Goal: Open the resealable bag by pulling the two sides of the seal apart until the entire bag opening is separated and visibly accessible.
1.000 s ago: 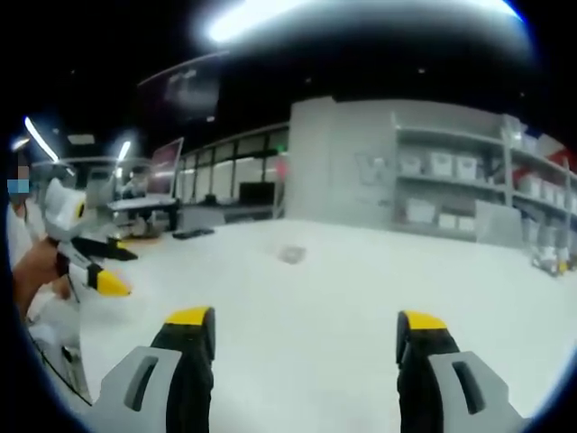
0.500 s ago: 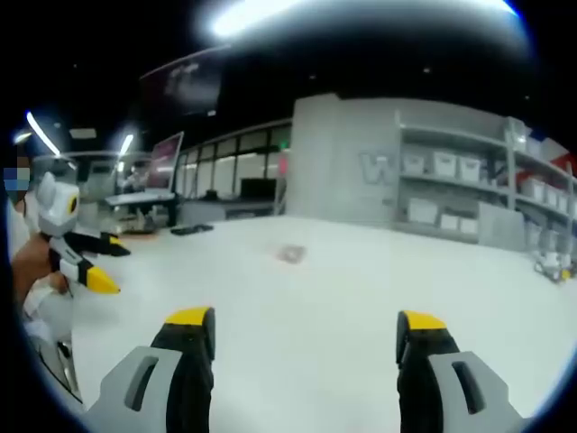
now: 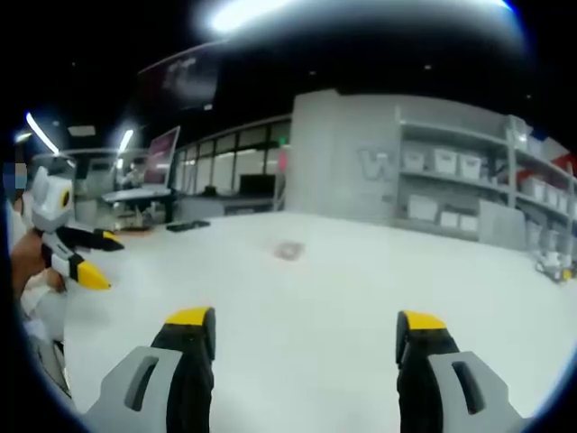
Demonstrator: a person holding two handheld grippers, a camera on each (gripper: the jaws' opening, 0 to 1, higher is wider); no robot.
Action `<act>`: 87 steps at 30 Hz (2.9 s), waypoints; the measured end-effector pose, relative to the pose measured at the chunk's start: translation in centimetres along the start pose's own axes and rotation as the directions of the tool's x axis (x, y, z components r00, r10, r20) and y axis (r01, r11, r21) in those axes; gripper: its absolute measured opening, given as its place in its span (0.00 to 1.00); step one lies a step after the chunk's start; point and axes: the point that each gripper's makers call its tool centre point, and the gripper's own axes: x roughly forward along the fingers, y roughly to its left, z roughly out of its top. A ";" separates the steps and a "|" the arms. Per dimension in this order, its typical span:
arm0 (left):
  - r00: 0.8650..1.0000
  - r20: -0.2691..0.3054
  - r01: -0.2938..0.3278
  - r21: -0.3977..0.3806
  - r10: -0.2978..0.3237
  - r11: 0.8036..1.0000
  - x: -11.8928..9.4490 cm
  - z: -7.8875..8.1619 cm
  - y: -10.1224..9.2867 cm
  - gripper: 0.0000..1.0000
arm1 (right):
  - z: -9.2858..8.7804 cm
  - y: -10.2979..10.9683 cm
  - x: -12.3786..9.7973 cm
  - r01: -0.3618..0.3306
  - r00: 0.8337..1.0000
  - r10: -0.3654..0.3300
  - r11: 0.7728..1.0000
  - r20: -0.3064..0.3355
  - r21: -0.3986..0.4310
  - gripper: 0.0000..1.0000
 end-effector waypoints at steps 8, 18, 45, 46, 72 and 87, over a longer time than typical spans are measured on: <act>1.000 -0.001 -0.003 -0.005 0.003 1.000 0.1 -0.1 0.2 0.76 | -0.3 -0.2 0.8 -0.009 1.000 0.010 1.000 -0.010 0.017 0.83; 1.000 0.003 0.002 -0.009 -0.002 1.000 0.2 -0.2 0.0 0.76 | 0.3 0.5 1.5 -0.019 1.000 0.019 1.000 -0.003 0.016 0.82; 1.000 0.002 0.008 -0.019 -0.008 1.000 0.1 -0.6 -0.1 0.76 | 1.8 1.2 3.7 -0.051 0.999 0.050 0.999 -0.011 -0.012 0.81; 1.000 0.002 0.009 -0.019 -0.009 1.000 0.1 -0.6 -0.1 0.76 | 1.9 1.1 3.8 -0.049 0.999 0.049 0.999 -0.010 -0.014 0.81; 1.000 0.006 0.008 -0.023 -0.007 1.000 0.0 -0.7 0.2 0.76 | 3.9 2.0 6.2 -0.091 0.996 0.090 0.996 -0.024 -0.016 0.80; 1.000 0.015 0.005 -0.019 -0.005 1.000 -0.2 -0.4 0.3 0.76 | 4.7 2.9 8.0 -0.118 0.992 0.117 0.993 -0.040 -0.023 0.78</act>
